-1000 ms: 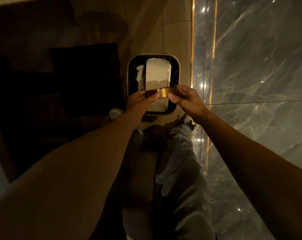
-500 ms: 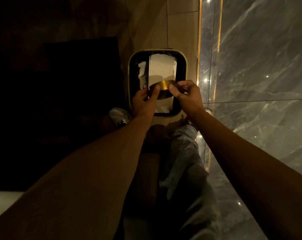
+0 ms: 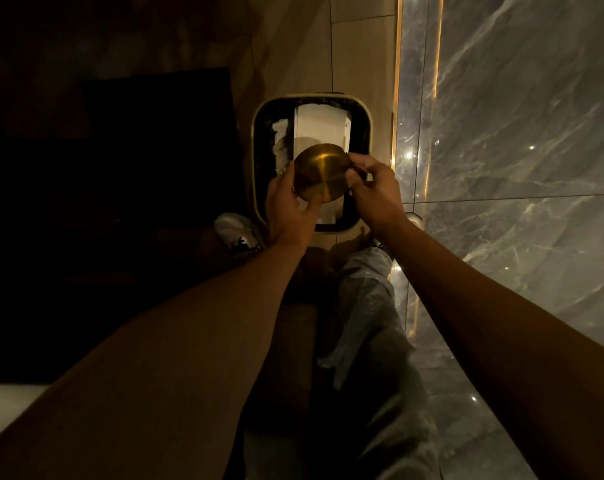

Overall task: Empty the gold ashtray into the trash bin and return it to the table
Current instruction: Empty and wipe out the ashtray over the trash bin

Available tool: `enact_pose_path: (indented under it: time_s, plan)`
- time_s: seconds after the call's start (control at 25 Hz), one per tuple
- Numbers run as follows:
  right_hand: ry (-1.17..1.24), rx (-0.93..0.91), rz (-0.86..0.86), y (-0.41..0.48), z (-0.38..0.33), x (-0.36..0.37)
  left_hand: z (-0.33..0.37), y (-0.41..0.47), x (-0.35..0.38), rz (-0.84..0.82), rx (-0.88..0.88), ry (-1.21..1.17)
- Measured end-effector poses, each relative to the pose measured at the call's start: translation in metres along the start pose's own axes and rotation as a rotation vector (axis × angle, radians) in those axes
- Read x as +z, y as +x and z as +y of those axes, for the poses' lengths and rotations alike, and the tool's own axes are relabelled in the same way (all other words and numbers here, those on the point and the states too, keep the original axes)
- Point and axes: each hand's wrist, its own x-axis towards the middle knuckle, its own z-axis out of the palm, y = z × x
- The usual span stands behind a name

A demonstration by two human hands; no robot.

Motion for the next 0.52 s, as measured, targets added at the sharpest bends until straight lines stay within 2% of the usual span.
enact_pose_path:
  time_s: [0.2, 0.52]
  plan:
    - [-0.14, 0.006, -0.012, 0.001, 0.003, -0.004, 0.011, -0.001, -0.004, -0.129, 0.055, 0.157]
    - [-0.232, -0.11, -0.051, -0.003, 0.0, -0.012, 0.019, 0.001, -0.006, -0.116, 0.22, 0.358]
